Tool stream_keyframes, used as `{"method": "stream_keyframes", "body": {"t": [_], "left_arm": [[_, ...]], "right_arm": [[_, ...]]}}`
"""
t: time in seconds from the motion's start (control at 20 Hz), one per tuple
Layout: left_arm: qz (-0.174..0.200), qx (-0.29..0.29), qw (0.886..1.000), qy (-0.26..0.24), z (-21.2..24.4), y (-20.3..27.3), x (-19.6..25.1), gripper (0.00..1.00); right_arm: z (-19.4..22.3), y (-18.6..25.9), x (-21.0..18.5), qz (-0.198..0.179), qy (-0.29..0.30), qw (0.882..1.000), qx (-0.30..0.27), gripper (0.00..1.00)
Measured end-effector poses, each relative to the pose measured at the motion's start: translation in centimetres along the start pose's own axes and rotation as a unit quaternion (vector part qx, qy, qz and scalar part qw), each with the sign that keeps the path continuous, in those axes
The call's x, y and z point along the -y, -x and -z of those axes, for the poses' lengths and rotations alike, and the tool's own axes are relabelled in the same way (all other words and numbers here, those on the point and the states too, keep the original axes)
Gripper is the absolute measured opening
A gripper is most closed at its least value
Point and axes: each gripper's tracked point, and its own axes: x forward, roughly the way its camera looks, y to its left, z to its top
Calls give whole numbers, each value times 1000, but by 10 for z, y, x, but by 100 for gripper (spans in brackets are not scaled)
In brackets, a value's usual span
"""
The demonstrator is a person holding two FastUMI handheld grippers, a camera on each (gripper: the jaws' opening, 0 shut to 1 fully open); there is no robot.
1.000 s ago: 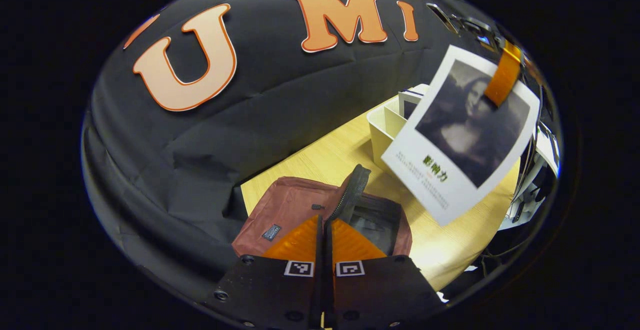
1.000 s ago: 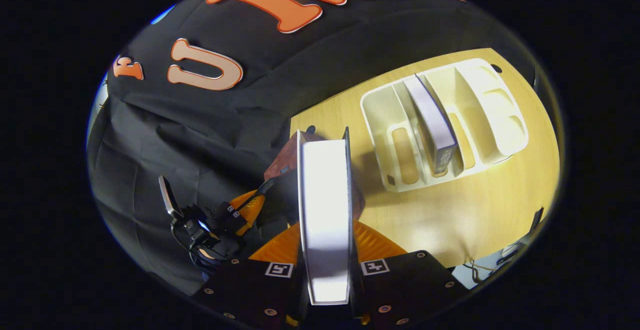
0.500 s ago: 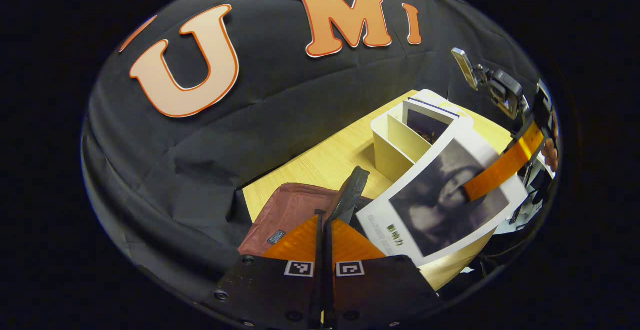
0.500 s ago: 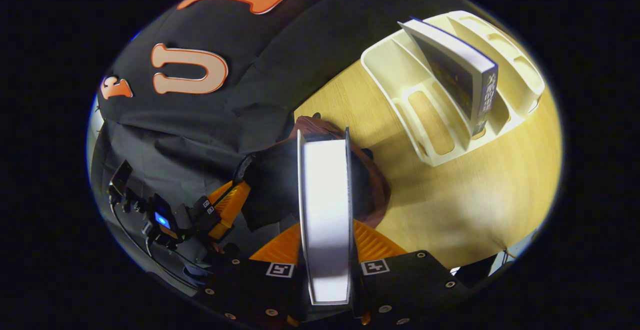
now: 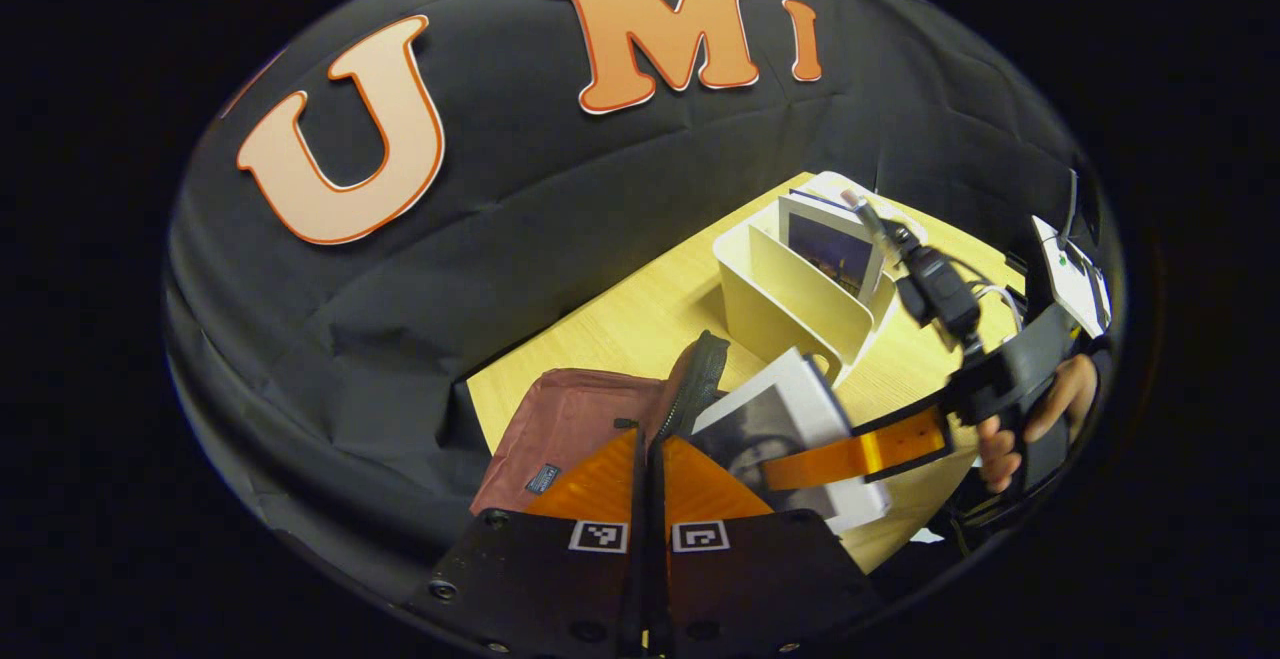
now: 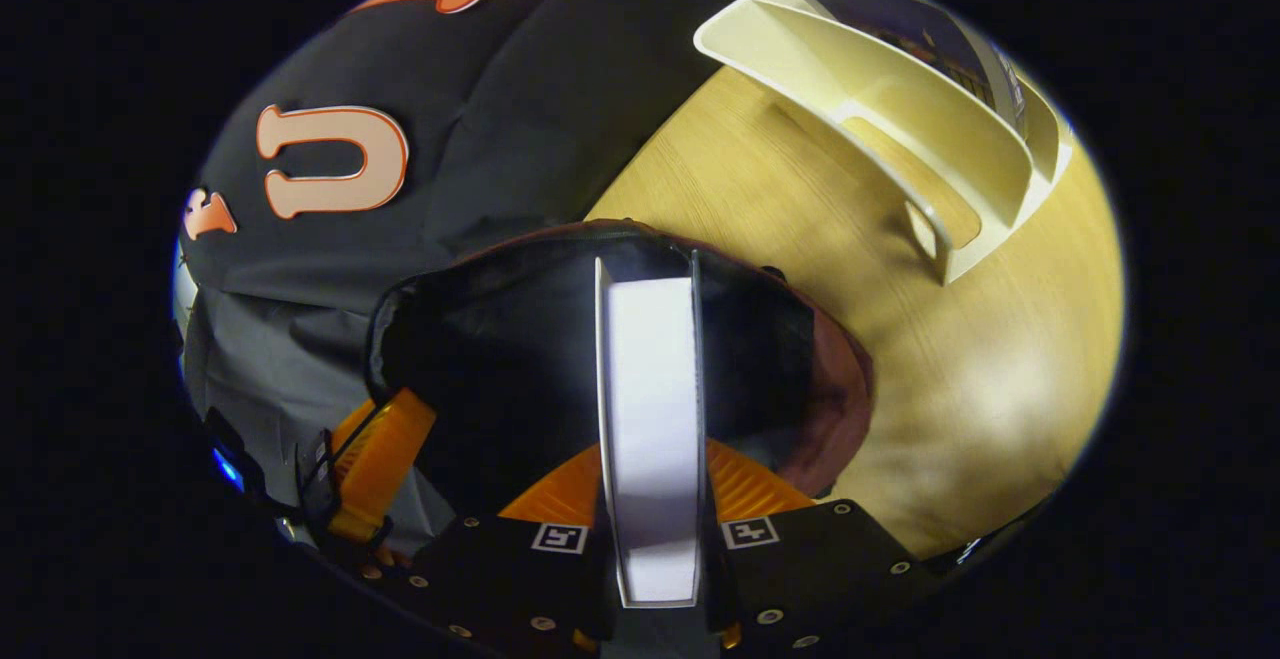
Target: Open the schoolbag, grab two books from the bookshelf and put them into the schoolbag.
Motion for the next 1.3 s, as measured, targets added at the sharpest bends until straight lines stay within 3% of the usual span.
{"method": "stream_keyframes", "body": {"t": [0.4, 0.55, 0.6, 0.65, 0.7, 0.75, 0.8, 0.85, 0.95, 1.1, 1.15, 1.2, 1.3], "left_arm": [[41, 34, 998, -25, -10, 11, 28, 2], [28, 31, 999, -22, -6, 6, 20, 2], [17, 26, 999, -18, -3, 6, 12, 2], [9, 22, 1000, -14, -1, 4, 7, 2], [4, 20, 1000, -8, 1, 2, 2, 2], [3, 17, 1000, -4, 2, 0, 1, 2], [1, 15, 1000, -4, 2, -1, 0, 2], [0, 14, 1000, -7, 3, -5, 0, 2], [1, 11, 1000, -10, 6, -12, 2, 2], [8, 10, 1000, -10, 13, -16, 9, 2], [7, 9, 1000, -9, 13, -17, 9, 2], [10, 9, 1000, -8, 15, -17, 11, 2], [12, 8, 1000, -9, 18, -18, 13, 2]], "right_arm": [[17, -72, 5, -9, -27, 999, 15, 34], [11, -87, 7, -9, -34, 999, 17, 35], [11, -87, 6, -5, -36, 999, 18, 25], [10, -81, 9, 8, -35, 999, 17, 38], [9, -86, 14, 16, -31, 999, 14, 25], [7, -75, 17, 22, -30, 999, 10, 52], [5, -72, 21, 29, -28, 999, 9, 72], [3, -66, 21, 28, -27, 999, 6, 71], [-5, -50, 20, 18, -33, 999, 2, 86], [-33, -21, 26, 20, -13, 999, 24, 95], [-44, -11, 30, 28, 2, 999, 33, 79], [-54, 0, 35, 37, 21, 998, 40, 96], [-66, 19, 41, 54, 60, 996, 47, 96]]}}
